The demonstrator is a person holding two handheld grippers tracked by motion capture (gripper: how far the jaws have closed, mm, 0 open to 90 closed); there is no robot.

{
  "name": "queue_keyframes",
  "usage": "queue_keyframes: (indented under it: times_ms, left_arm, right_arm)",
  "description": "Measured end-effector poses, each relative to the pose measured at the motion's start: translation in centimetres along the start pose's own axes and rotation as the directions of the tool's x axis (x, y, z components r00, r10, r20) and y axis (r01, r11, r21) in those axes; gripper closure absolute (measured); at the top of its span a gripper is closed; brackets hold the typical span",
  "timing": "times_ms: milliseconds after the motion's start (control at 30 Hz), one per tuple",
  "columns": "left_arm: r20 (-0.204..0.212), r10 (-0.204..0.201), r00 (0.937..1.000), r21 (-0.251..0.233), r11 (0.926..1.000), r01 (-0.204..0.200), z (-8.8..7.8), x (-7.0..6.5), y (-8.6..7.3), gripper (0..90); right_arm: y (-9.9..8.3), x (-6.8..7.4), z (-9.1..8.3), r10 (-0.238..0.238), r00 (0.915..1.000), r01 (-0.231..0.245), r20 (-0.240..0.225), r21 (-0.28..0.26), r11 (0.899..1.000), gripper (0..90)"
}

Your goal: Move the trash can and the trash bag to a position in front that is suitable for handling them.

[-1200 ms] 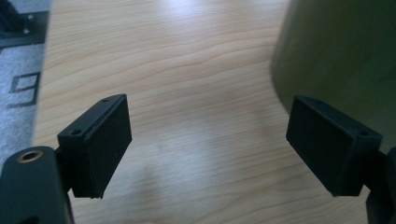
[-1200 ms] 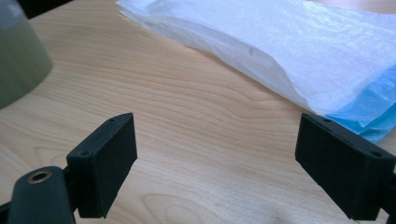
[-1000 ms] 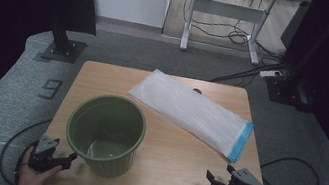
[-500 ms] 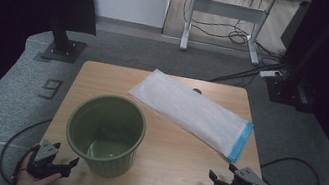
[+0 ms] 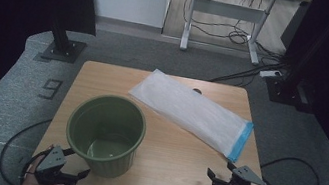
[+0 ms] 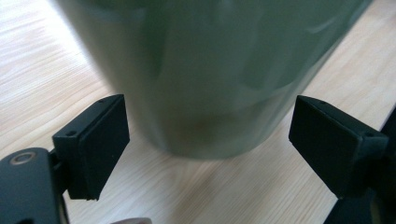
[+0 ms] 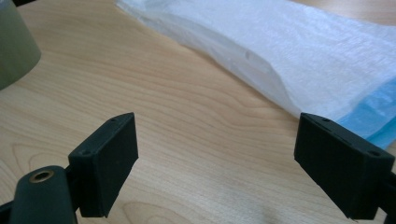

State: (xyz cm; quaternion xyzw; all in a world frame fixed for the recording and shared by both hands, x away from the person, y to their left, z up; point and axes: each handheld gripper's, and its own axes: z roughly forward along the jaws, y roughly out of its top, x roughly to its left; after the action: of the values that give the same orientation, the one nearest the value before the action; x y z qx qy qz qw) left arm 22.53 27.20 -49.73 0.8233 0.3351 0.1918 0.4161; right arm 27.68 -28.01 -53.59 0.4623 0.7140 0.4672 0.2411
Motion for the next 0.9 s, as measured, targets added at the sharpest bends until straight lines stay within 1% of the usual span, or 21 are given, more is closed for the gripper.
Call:
queue_keyframes:
  times_ms: [33,67,167,333,433,467,500,533,567,733,833,867,900]
  left_arm:
    - [0.000,0.000,1.0000,0.000,1.0000,0.000,0.0,0.0,0.0,10.3]
    - [-0.004,0.007,1.0000,0.005,1.0000,-0.007,0.3,-0.1,0.2,10.3]
    - [0.015,0.000,0.9999,-0.005,1.0000,0.000,0.9,-0.2,0.4,12.1]
    - [0.011,0.011,0.9999,0.013,0.9999,-0.011,1.7,0.1,0.5,12.5]
    - [0.027,0.013,0.9996,0.007,0.9999,-0.013,2.1,0.4,0.8,12.7]
    - [0.042,0.015,0.9990,0.000,0.9999,-0.015,2.5,0.6,1.1,12.6]
    - [0.042,0.015,0.9990,0.000,0.9999,-0.015,2.5,0.6,1.1,12.7]
    - [0.055,0.023,0.9983,-0.001,0.9997,-0.023,3.1,0.7,1.4,12.7]
    - [0.055,0.023,0.9983,-0.001,0.9997,-0.023,3.1,0.7,1.4,12.7]
    - [0.077,0.045,0.9960,-0.005,0.9990,-0.045,4.6,0.9,2.4,13.1]
    - [0.086,0.065,0.9942,-0.001,0.9979,-0.065,5.5,0.8,3.0,13.9]
    - [0.092,0.075,0.9929,0.000,0.9972,-0.075,6.1,0.7,3.5,14.1]
    - [0.092,0.075,0.9929,0.000,0.9972,-0.075,6.1,0.7,3.5,14.1]
  right_arm:
    - [0.0,0.0,0.0,0.000,1.0000,0.000,0.000,0.000,1.000,13.1]
    - [0.0,0.1,0.1,-0.005,1.0000,0.005,-0.002,0.004,1.000,13.0]
    - [0.0,0.3,0.1,-0.013,0.9999,0.013,-0.006,0.004,1.000,13.1]
    - [-0.2,0.4,0.2,-0.013,0.9999,0.013,-0.008,0.009,1.000,13.3]
    - [-0.5,0.9,-0.1,-0.027,0.9996,0.027,-0.010,0.015,1.000,13.3]
    - [-0.6,1.0,-0.3,-0.029,0.9995,0.029,-0.010,0.017,0.999,13.3]
    - [-0.6,1.0,-0.3,-0.029,0.9995,0.029,-0.010,0.017,0.999,13.3]
    - [-0.8,1.2,-0.6,-0.029,0.9995,0.029,-0.011,0.016,0.999,13.4]
    - [-0.8,1.2,-0.6,-0.029,0.9995,0.029,-0.011,0.016,0.999,13.4]
    - [-1.3,1.5,-1.6,-0.030,0.9995,0.030,0.005,0.017,0.999,13.7]
    - [-1.7,1.5,-2.0,-0.027,0.9996,0.027,0.012,0.022,0.999,13.7]
    - [-1.9,1.6,-2.3,-0.029,0.9995,0.028,0.016,0.025,0.999,13.8]
    - [-1.9,1.6,-2.3,-0.029,0.9995,0.028,0.016,0.025,0.999,13.8]
